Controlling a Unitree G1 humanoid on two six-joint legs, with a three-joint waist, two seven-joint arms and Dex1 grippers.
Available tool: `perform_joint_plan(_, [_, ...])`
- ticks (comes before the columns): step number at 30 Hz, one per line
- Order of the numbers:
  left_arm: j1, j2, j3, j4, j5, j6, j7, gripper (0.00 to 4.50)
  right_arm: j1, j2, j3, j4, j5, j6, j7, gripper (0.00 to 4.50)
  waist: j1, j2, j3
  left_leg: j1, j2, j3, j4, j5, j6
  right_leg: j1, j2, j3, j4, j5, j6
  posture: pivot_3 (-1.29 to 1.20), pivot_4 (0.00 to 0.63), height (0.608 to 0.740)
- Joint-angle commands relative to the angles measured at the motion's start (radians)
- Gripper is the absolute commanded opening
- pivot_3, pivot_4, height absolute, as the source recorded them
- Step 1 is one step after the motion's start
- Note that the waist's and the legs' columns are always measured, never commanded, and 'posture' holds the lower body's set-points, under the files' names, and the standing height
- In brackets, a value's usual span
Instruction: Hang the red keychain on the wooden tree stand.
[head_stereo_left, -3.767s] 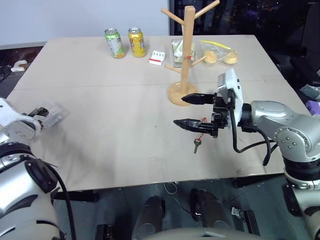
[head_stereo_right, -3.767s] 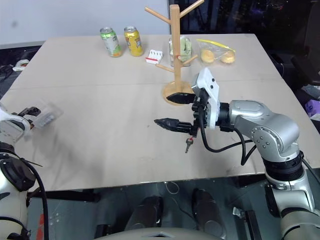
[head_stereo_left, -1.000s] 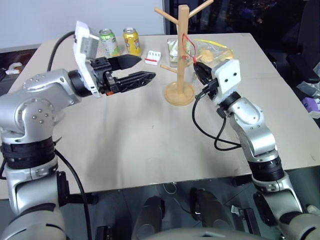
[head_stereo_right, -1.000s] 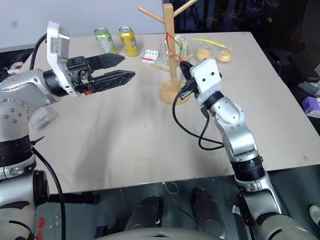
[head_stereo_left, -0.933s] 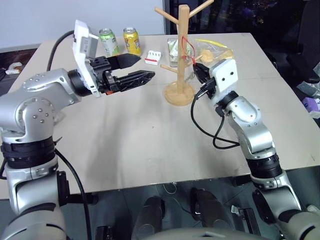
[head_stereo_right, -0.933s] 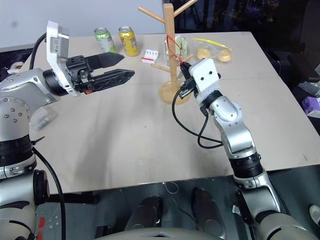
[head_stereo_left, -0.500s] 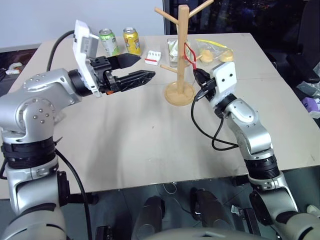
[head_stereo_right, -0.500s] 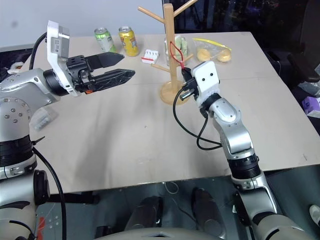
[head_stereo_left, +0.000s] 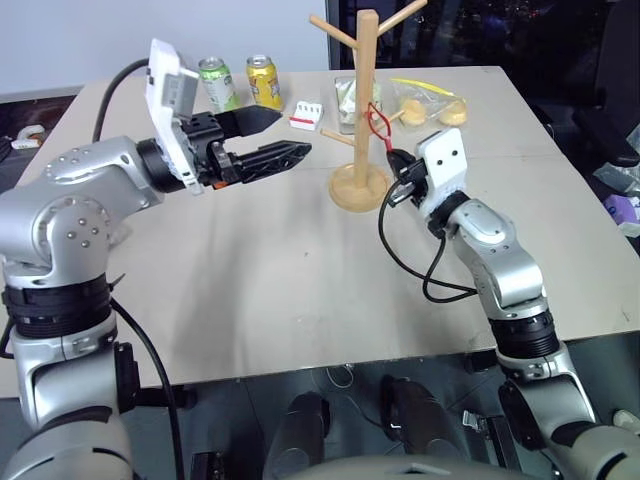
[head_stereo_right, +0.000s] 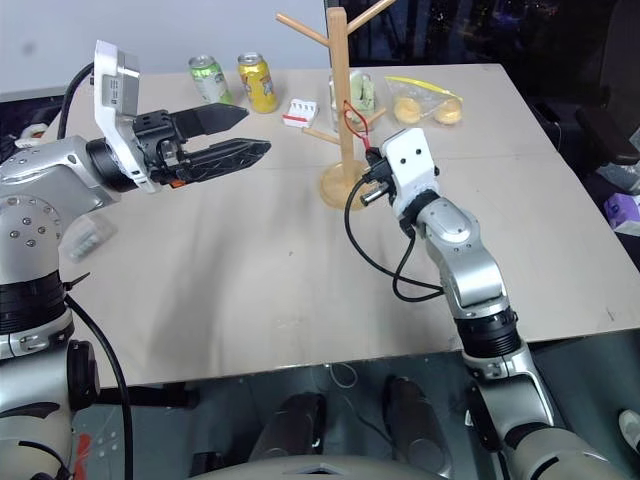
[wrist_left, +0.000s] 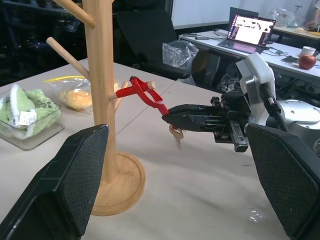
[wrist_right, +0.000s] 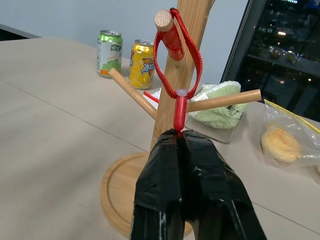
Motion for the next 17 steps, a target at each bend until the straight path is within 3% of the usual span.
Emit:
perform_joint_plan(1, [-0.009,0.025,0.010,-0.021,0.019,-0.027,-0.007,4.50,-0.023,-0.005,-0.018,-0.032,0.012,0.008,0.015,1.26,0.000,0.000,0.000,0.000,0.000,0.000,0.000,0.000,0.000,0.000,0.000,0.000,0.000,0.000,0.000,0.00,0.150,0.740])
perform_joint_plan(8, [0.006,0.123,-0.015,0.034,0.104,-0.065,-0.091,4.50,-0.018,-0.236,-0.049,-0.108,0.112,0.089,0.279,4.43,0.003,0.000,0.000,0.000,-0.001,0.000,0.000,0.000,0.000,0.000,-0.001,0.000,-0.001,0.000,0.000,0.00,0.150,0.740])
perform_joint_plan(17, [0.021,0.275,-0.044,0.214,0.247,-0.208,-0.263,4.50,-0.280,-0.430,-0.246,-0.047,0.468,0.403,0.513,4.48,-0.007,0.005,0.005,0.000,0.001,0.000,-0.001,0.000,0.000,0.000,0.001,-0.001,0.000,-0.001,-0.002,0.00,0.150,0.740])
